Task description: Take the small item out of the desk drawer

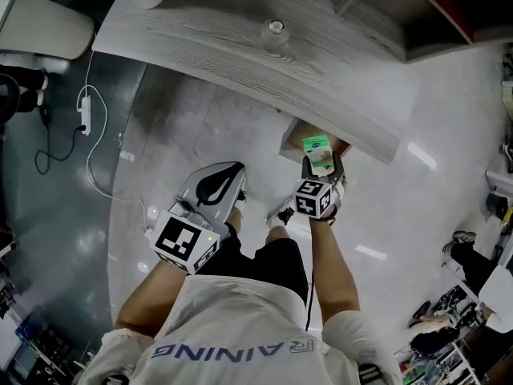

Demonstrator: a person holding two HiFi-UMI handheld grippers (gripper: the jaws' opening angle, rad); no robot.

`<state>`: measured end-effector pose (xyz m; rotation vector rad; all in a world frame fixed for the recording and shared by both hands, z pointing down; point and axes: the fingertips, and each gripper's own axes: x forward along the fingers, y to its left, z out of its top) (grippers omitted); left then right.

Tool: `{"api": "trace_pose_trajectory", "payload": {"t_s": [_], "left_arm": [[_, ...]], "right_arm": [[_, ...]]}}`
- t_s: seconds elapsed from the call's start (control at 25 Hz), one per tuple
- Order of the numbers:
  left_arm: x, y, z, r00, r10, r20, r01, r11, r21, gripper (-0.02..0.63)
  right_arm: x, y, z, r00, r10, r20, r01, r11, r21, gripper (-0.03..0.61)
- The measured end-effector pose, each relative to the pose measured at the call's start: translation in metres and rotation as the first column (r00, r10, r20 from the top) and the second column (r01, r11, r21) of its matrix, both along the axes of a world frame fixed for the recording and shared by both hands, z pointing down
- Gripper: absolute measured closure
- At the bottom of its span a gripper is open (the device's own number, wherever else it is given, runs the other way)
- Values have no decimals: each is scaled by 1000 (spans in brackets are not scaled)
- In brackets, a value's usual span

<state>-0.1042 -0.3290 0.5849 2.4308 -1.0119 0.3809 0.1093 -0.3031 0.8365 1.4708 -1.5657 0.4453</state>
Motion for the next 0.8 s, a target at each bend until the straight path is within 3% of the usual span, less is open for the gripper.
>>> {"api": "trace_pose_trajectory", "payload": {"t_s": [0.28, 0.52, 0.8], "left_arm": [[19, 16, -37, 1000, -25, -16, 26, 998, 61, 612], [24, 38, -74, 997, -66, -41, 70, 990, 122, 612], [44, 52, -126, 995, -64, -80, 80, 975, 209, 612]], "right_arm": [[2, 26, -91, 992, -5, 128, -12, 991, 136, 227], [12, 32, -193, 967, -22, 255, -51, 960, 274, 227], [35, 35, -333, 945, -78, 317, -88, 875, 476, 227]]}}
